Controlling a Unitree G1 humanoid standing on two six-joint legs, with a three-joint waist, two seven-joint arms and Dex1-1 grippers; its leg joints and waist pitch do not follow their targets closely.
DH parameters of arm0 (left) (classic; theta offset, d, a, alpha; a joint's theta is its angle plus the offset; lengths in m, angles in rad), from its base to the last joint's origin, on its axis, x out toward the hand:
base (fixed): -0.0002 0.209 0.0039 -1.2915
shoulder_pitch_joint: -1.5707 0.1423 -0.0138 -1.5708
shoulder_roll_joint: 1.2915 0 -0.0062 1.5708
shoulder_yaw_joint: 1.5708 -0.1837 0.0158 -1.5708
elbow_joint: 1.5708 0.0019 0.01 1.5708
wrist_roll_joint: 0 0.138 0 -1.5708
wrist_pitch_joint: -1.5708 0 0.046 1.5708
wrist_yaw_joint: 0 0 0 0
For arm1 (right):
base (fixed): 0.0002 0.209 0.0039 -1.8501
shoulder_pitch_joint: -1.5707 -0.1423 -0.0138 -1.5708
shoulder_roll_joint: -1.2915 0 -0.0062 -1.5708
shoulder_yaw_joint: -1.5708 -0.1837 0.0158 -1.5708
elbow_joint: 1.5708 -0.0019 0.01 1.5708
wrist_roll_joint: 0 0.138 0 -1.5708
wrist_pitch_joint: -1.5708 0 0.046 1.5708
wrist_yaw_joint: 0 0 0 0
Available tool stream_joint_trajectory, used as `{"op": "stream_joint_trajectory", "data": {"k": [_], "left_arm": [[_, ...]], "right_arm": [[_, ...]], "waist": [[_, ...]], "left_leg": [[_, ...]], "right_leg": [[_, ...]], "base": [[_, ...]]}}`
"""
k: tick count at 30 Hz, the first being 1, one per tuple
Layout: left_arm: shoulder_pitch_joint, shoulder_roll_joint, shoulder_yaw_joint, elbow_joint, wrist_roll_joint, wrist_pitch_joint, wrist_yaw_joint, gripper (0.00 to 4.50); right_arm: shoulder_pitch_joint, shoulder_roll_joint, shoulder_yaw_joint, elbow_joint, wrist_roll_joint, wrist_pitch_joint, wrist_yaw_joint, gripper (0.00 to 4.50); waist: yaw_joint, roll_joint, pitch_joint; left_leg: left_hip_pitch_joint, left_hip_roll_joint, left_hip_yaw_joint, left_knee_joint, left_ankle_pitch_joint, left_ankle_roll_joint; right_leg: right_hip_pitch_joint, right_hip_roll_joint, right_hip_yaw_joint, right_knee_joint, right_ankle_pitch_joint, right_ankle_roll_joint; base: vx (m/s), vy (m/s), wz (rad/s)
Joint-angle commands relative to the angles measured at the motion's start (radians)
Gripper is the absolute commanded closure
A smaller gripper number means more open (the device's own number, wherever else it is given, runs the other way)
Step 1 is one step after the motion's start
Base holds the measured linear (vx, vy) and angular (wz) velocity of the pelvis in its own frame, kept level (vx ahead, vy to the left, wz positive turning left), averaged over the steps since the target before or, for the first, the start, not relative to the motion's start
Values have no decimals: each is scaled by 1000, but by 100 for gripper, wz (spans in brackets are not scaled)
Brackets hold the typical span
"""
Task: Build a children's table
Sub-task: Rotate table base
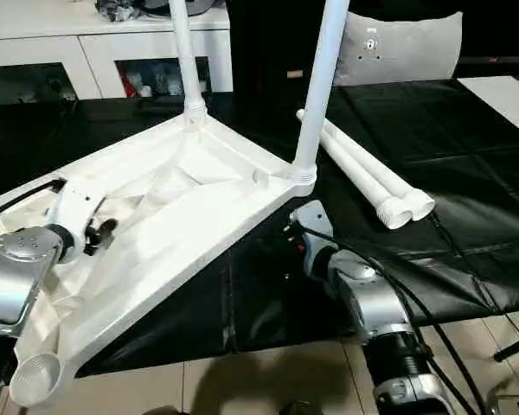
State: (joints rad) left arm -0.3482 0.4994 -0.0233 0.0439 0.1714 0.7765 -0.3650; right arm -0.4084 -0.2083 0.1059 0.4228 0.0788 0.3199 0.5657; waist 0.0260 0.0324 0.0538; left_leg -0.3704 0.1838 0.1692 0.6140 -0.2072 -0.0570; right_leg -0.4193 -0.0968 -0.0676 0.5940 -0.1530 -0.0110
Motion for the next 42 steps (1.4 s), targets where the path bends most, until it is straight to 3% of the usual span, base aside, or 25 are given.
{"op": "stream_joint_trajectory", "data": {"k": [1, 3, 6, 8, 12, 15, 16, 18, 19, 21, 25, 26, 27, 29, 30, 31, 33, 35, 36, 38, 42], "left_arm": [[2, 30, -3, 17, 11, 9, -28, 228], [12, 47, -40, 14, 0, 10, -79, 254], [34, 78, -123, -11, -19, 11, -184, 265], [43, 87, -152, -30, -36, 12, -230, 303], [55, 105, -205, -75, -76, -11, -325, 312], [65, 115, -258, -117, -129, -116, -451, 347], [67, 116, -274, -131, -148, -135, -494, 347], [69, 105, -299, -135, -178, -194, -562, 350], [69, 103, -301, -135, -181, -199, -567, 379], [50, 71, -329, -107, -187, -250, -593, 388], [10, 17, -354, -52, -174, -289, -581, 433], [-12, -13, -360, -18, -162, -314, -561, 436], [-56, -61, -352, 57, -141, -354, -508, 441], [-135, -135, -334, 197, -106, -429, -409, 446], [-171, -162, -324, 259, -91, -459, -363, 446], [-171, -162, -324, 259, -91, -459, -363, 446], [-219, -188, -314, 350, -68, -506, -301, 446], [-259, -195, -315, 436, -35, -548, -240, 446], [-279, -194, -320, 484, -14, -569, -204, 446], [-288, -191, -325, 512, 0, -584, -181, 446], [-306, -198, -314, 599, 15, -651, -144, 446]], "right_arm": [[-55, 19, 9, 53, -17, 6, -28, 0], [-85, 34, 14, 96, -23, 2, -41, 0], [-128, 59, 18, 167, -26, -14, -54, 0], [-147, 71, 13, 198, -24, -18, -63, 0], [-187, 93, 6, 261, -32, -34, -84, 0], [-213, 107, 10, 292, -38, -46, -88, 0], [-223, 110, 12, 308, -39, -55, -88, 0], [-234, 113, 13, 324, -38, -67, -86, 0], [-235, 114, 13, 325, -38, -69, -86, 0], [-244, 114, 11, 340, -39, -78, -84, 0], [-251, 112, 10, 356, -45, -90, -82, 0], [-252, 110, 10, 357, -48, -94, -82, 0], [-252, 104, 6, 354, -49, -96, -85, 0], [-251, 94, -4, 346, -49, -101, -91, 0], [-249, 88, -10, 340, -49, -103, -95, 0], [-249, 88, -10, 340, -49, -103, -95, 0], [-245, 80, -20, 330, -52, -109, -99, 0], [-235, 69, -31, 309, -47, -105, -102, 0], [-225, 60, -38, 289, -44, -101, -105, 0], [-217, 52, -43, 271, -42, -98, -108, 0], [-205, 39, -61, 239, -36, -91, -117, 0]], "waist": [[-1, -1, -66], [0, 0, -64], [6, 4, -66], [6, 3, -66], [5, 4, -64], [5, 3, -63], [4, 9, -62], [0, 4, -62], [-1, 4, -63], [-5, 1, -63], [-15, -2, -66], [-18, -2, -66], [-21, -3, -63], [-16, -2, -72], [-19, -6, -68], [-17, -3, -68], [-20, -6, -70], [-21, -6, -70], [-18, 4, -72], [-16, 1, -76], [-15, 4, -76]], "left_leg": [[0, 24, -11, -86, -221, 28], [8, 26, -8, -85, -236, 21], [9, 29, -8, -87, -227, 14], [8, 31, -7, -88, -217, 10], [9, 30, -7, -90, -228, -1], [10, 29, -8, -92, -258, -7], [10, 30, -8, -92, -265, -10], [8, 29, -8, -93, -259, -15], [8, 29, -7, -93, -261, -14], [8, 29, -6, -92, -260, -14], [7, 28, -3, -87, -237, -4], [0, 27, -5, -88, -221, 1], [4, 23, 0, -86, -224, 7], [6, 24, 0, -80, -199, 6], [0, 21, 1, -82, -198, 16], [1, 20, -1, -81, -204, 17], [-2, 20, -2, -80, -207, 15], [2, 18, -2, -79, -224, 21], [6, 22, -3, -79, -225, 22], [-1, 26, -6, -81, -196, 25], [2, 23, -4, -79, -196, 26]], "right_leg": [[50, -36, 30, -67, -335, -181], [44, -36, 33, -70, -343, -188], [44, -38, 34, -66, -319, -198], [46, -35, 35, -62, -282, -211], [49, -36, 35, -59, -272, -224], [49, -41, 37, -65, -325, -209], [48, -41, 37, -65, -328, -208], [49, -38, 37, -63, -313, -208], [51, -39, 37, -64, -315, -208], [51, -39, 38, -62, -315, -211], [55, -40, 38, -63, -306, -213], [59, -39, 37, -61, -296, -212], [53, -34, 36, -70, -312, -207], [61, -37, 38, -63, -275, -211], [60, -32, 35, -67, -277, -207], [62, -32, 33, -69, -294, -199], [66, -36, 32, -70, -325, -182], [59, -31, 29, -80, -377, -156], [56, -34, 31, -81, -357, -167], [64, -35, 31, -68, -276, -195], [64, -32, 29, -69, -265, -200]], "base": [[0, 0, 0], [0, 0, 0], [0, 0, 0], [0, 0, 0], [0, 0, 0], [0, 0, 0], [0, 0, 0], [0, 0, 0], [0, 0, 0], [0, 0, 0], [0, 0, 0], [0, 0, 0], [0, 0, 0], [0, 0, 0], [0, 0, 0], [0, 0, 0], [0, 0, 0], [0, 0, 0], [0, 0, 0], [0, 0, 0], [0, 0, 0]]}}
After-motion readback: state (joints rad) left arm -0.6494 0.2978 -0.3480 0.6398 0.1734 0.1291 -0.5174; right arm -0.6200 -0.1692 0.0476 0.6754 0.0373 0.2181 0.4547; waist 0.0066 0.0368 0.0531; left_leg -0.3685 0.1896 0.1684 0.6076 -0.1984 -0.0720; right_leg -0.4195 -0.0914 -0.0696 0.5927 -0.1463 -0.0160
